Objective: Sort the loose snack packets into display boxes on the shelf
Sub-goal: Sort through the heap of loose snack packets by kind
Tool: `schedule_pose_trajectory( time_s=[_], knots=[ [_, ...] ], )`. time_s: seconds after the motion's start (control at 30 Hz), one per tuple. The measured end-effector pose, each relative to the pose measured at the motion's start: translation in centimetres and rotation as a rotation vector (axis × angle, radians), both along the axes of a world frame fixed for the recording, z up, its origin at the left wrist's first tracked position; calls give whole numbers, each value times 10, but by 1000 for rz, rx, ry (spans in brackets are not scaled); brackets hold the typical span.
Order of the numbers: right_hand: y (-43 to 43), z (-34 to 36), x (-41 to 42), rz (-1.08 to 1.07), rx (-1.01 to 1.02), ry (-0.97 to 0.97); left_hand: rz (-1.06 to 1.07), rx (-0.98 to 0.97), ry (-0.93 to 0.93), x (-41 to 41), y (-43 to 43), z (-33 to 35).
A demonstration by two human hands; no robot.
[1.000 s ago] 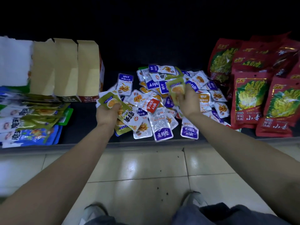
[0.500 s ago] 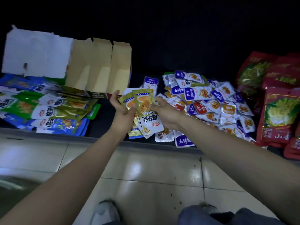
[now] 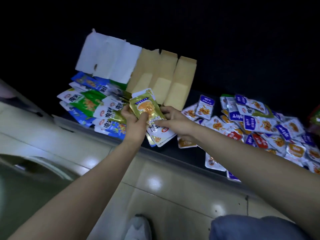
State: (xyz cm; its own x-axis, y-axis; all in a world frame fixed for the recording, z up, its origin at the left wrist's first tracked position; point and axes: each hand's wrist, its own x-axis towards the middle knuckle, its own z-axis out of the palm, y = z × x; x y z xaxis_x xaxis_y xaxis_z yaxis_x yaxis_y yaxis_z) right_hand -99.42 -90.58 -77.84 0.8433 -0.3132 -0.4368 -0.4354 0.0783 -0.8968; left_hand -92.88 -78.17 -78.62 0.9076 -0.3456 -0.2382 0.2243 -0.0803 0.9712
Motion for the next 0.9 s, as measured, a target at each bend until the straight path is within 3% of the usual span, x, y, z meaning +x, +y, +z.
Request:
schedule_pose_trajectory(
  time_s=[0.1,0.23,0.3,0.5,0.67,0.9],
  knots=[
    [9,5,30,-3,-18,-32,44,61,33,28,28,1],
    [19,15,76,11,-56,-80,149,353,-244,68,68,-7],
    [23,16,101,47,-122,-87,123,457,-279,83,79,-12],
    [40,-1,149,281,-636,-39,-5,624,-313,107,89,-17],
    [59,-23,158,264,-1044,-93,-22,648,-387,115,89,-21],
    [68,-40,156,342,-1207,-161,66,687,-455,120,95,-29]
  ],
)
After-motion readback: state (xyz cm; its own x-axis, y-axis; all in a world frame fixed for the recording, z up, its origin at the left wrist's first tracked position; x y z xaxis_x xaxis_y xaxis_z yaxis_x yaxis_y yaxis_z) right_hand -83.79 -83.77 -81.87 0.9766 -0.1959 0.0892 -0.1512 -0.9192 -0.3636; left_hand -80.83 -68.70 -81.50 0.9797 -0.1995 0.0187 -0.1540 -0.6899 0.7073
